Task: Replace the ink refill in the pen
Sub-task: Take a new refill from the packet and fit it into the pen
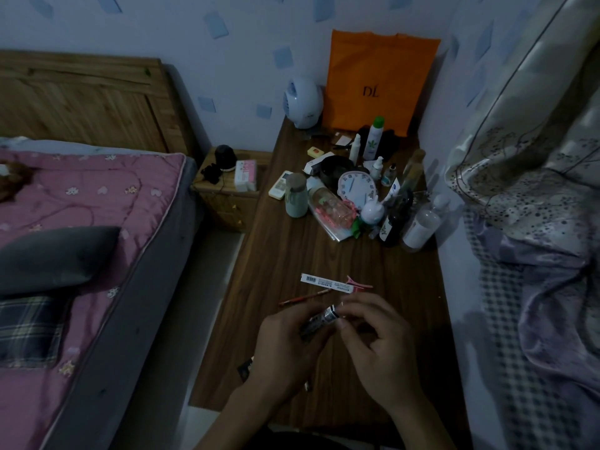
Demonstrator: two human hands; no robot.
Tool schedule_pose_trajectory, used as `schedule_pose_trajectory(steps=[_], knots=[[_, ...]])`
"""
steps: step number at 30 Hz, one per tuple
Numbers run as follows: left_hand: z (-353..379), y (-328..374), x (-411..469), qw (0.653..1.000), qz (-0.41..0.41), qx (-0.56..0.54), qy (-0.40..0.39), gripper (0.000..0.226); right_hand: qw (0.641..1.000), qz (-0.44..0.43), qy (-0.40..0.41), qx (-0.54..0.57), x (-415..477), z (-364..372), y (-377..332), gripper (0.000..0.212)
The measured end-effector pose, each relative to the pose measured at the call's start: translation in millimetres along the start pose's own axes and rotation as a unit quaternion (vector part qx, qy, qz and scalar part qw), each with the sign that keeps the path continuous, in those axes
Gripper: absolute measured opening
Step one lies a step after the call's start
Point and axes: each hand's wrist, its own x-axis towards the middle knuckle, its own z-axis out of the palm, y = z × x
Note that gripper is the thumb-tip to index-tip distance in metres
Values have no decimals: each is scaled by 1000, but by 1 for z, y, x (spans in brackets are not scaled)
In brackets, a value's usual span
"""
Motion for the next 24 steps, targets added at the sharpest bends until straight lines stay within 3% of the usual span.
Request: schedule_pose_trajectory(steps=[5, 12, 14, 18, 24], knots=[[-1, -2, -1, 1000, -9, 0, -13, 27, 996, 72, 18, 57, -3, 3, -1, 39], [-5, -3, -3, 989, -88, -87, -75, 20, 987, 101, 71, 99, -2, 3, 0, 38], [-5, -4, -3, 983, -120, -115, -77, 12, 988, 99, 65, 104, -3, 3, -3, 39], [-6, -2, -3, 973, -154, -158, -65, 6, 991, 55, 8, 125, -3, -1, -11, 16], [-7, 0, -5, 968, -169, -176, -63, 5, 977, 108, 4, 182, -3, 1, -9, 38]])
